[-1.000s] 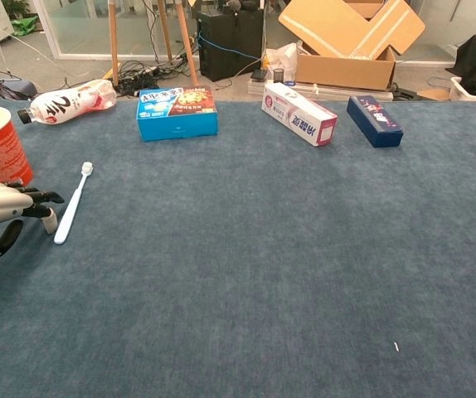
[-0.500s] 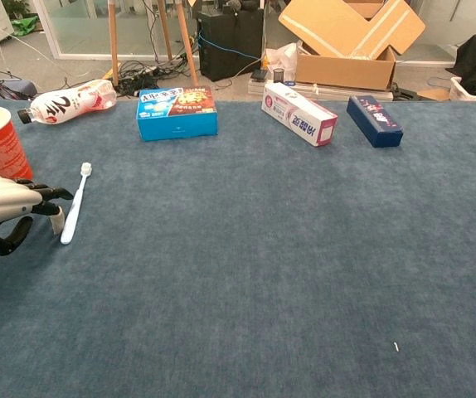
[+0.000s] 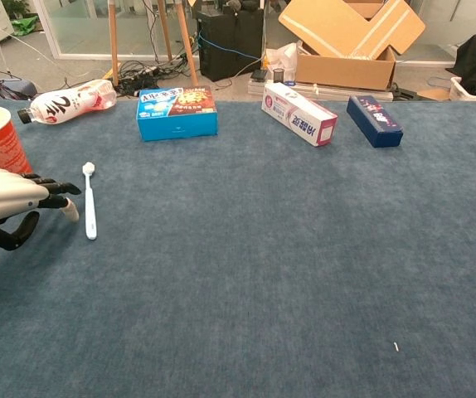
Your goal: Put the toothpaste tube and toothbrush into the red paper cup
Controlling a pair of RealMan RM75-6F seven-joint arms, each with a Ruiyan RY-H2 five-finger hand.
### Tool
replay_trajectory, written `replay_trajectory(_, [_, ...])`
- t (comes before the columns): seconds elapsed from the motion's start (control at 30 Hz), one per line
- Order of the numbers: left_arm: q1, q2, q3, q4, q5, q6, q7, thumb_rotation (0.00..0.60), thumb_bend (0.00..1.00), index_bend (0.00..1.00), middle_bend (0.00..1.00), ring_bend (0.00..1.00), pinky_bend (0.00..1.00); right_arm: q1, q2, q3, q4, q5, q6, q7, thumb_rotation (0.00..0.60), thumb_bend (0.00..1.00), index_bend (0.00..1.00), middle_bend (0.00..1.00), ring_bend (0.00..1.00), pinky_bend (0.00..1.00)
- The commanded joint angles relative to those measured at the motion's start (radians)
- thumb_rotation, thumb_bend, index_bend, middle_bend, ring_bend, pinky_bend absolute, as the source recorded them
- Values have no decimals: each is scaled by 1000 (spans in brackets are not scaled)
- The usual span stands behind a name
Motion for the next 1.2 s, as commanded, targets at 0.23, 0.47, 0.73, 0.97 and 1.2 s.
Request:
replay_trajectory(0.23, [-2, 19, 4, -22, -15, 7, 23, 600, 893, 192, 0, 0, 0, 2, -3, -1, -2, -6, 0, -3, 600, 0, 86, 99, 110, 431])
replay_trajectory(0.47, [-3, 25, 9, -29, -25, 4, 28, 600, 893, 192, 0, 0, 0, 5, -4, 0, -4, -4, -4, -6, 600, 0, 86, 99, 110, 431])
replay_trajectory(0.73, [-9, 1, 13, -15, -26, -13, 29, 600, 894, 192, 0, 0, 0, 5, -3, 0, -2, -2, -3, -4, 600, 0, 86, 99, 110, 431])
replay_trajectory(0.97, [-13, -11, 11, -9, -27, -15, 28, 600, 893, 192, 0, 0, 0, 3, -3, -1, 4, 1, -2, 6, 600, 0, 86, 99, 110, 431])
replay_trajectory(1.2, [-21, -29, 1, 2, -23, -16, 24, 600, 893, 192, 0, 0, 0, 4, -8, -2, 10, 0, -4, 9, 600, 0, 86, 99, 110, 431])
